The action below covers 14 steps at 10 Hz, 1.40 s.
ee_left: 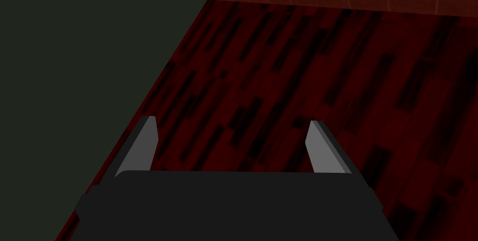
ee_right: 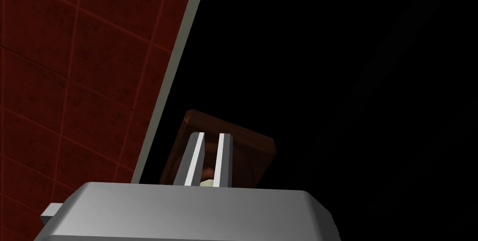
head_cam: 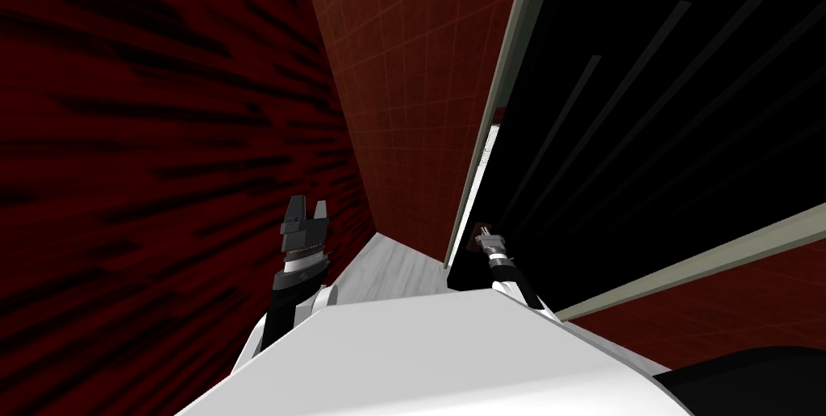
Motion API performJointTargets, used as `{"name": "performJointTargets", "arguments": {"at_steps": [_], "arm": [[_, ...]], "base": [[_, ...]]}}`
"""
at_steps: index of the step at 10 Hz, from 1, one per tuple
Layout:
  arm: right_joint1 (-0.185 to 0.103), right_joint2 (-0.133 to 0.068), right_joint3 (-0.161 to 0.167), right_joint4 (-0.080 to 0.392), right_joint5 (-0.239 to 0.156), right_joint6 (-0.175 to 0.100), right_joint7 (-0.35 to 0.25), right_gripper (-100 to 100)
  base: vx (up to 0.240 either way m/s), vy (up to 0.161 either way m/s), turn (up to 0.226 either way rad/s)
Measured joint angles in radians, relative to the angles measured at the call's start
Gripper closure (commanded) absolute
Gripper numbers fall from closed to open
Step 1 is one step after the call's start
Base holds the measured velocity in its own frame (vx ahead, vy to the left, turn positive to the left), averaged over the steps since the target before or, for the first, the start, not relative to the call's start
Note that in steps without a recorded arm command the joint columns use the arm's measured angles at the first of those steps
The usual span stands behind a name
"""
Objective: Pull the door open
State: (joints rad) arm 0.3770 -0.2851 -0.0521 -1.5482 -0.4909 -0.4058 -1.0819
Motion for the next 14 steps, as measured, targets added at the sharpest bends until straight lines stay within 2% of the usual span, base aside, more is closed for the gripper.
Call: {"name": "performJointTargets", "arguments": {"at_steps": [1,2,3,4,5,7,9,12,14], "arm": [[0.001,0.001,-0.003,-0.003,-0.002,0.002,-0.025,100],[0.011,0.008,-0.006,-0.021,-0.003,0.011,-0.045,100],[0.023,0.007,-0.007,-0.033,-0.005,0.014,-0.070,100],[0.018,0.006,-0.006,-0.025,-0.005,0.008,-0.097,100],[0.019,0.009,-0.008,-0.024,-0.005,0.003,-0.120,-100],[0.026,0.015,0.008,-0.051,-0.013,0.000,-0.142,-100],[0.059,0.018,0.019,-0.059,-0.029,0.002,-0.170,-100],[0.094,0.027,0.042,-0.078,-0.053,0.002,-0.219,-100],[0.107,0.029,0.050,-0.087,-0.060,0.001,-0.236,-100]], "base": [[-0.021,-0.013,0.029],[-0.019,-0.017,0.043],[-0.021,-0.015,0.031],[-0.022,-0.018,0.014],[-0.110,0.016,0.045],[-0.179,0.062,-0.010],[-0.195,0.024,-0.050],[-0.180,0.004,-0.009],[0.008,-0.004,0.053]]}}
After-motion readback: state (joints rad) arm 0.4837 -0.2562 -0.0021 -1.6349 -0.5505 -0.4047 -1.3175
